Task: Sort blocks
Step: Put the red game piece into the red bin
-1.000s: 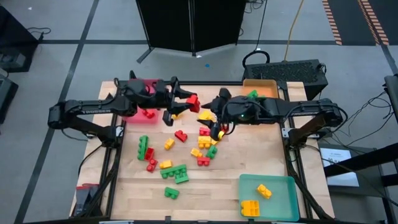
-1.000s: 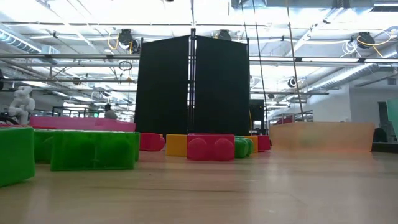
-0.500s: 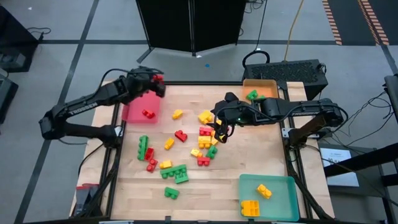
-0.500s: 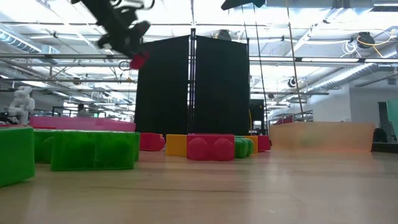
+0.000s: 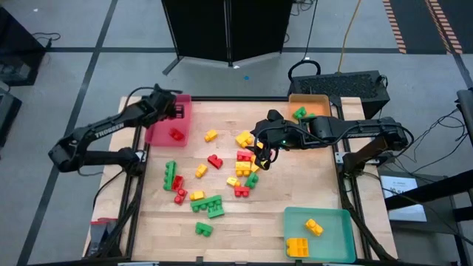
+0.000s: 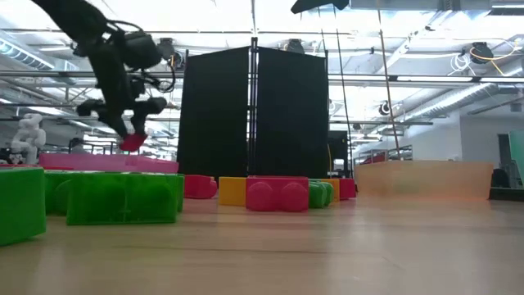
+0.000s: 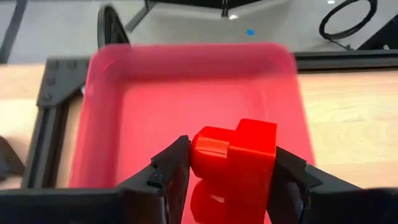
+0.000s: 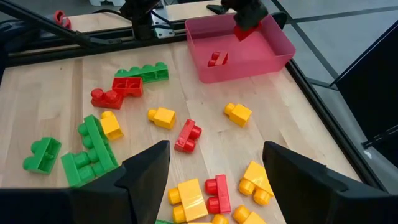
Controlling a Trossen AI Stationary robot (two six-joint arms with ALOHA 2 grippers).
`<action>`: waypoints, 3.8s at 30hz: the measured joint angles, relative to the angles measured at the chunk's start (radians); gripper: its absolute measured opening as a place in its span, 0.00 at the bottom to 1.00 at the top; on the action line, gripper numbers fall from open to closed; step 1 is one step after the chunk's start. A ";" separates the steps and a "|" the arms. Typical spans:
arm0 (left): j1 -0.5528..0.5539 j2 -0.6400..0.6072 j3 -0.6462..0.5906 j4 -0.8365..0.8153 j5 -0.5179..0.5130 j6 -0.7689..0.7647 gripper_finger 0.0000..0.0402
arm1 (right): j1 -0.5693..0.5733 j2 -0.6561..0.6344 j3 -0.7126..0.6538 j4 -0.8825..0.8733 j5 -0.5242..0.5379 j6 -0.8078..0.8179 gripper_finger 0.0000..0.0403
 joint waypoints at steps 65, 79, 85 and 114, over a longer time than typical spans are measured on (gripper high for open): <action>-0.079 -0.183 0.053 0.231 0.816 0.175 0.73 | -0.170 0.170 -0.577 0.137 -0.218 -0.656 0.62; -0.079 -0.224 0.053 0.225 0.814 0.152 0.73 | -0.176 0.223 -0.558 0.114 -0.215 -0.603 0.62; -0.080 -0.224 0.053 0.225 0.813 0.153 0.73 | -0.160 0.184 -0.515 0.109 -0.199 -0.644 0.62; -0.091 -0.224 0.053 0.192 0.808 0.154 0.73 | -0.249 0.348 -0.497 0.091 -0.319 -0.599 0.38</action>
